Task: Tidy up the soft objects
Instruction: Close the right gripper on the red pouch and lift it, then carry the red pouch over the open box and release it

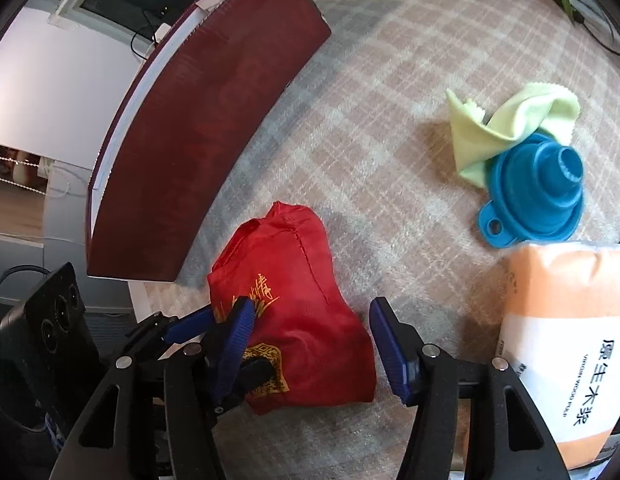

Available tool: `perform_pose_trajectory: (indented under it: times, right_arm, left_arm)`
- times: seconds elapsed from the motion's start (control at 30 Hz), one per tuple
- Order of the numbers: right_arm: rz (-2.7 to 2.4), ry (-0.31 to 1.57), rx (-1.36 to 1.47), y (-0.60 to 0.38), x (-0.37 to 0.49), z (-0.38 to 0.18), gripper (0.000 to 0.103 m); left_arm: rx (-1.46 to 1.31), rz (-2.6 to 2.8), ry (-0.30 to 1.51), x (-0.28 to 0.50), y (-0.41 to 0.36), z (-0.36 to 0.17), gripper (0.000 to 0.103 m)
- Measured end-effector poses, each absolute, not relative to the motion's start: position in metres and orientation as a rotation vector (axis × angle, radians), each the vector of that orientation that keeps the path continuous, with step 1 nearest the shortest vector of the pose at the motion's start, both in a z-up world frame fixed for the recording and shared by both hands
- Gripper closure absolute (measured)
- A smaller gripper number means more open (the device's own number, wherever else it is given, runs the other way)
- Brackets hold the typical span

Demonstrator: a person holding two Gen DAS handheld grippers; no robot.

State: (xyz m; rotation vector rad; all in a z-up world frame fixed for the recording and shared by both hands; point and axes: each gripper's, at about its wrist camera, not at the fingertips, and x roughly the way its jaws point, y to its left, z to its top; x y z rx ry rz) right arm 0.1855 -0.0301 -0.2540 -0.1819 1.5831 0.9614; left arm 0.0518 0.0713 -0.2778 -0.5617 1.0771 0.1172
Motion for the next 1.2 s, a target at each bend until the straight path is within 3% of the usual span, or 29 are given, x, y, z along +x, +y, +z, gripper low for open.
perform_pose_trajectory:
  times: [0.17,0.37,0.73,1.2]
  right_arm:
    - [0.960,1.597,-0.149,-0.025,0.176,-0.258,0.045]
    - [0.955,1.606,-0.087,-0.040,0.168,-0.248,0.055]
    - [0.938,1.485,0.007,-0.050,0.150,-0.184,0.058]
    - [1.013,1.317,-0.003,0.043,0.127,-0.104,0.058]
  left_arm:
    - [-0.563,0.099,1.066,0.054,0.067,-0.275,0.035]
    - [-0.531,0.085,1.038,0.048,0.065,-0.261,0.037]
    - [-0.429,0.039,0.913,0.034,0.066,-0.201,0.039]
    - [-0.300,0.062,0.784,0.015,0.140,-0.132,0.039]
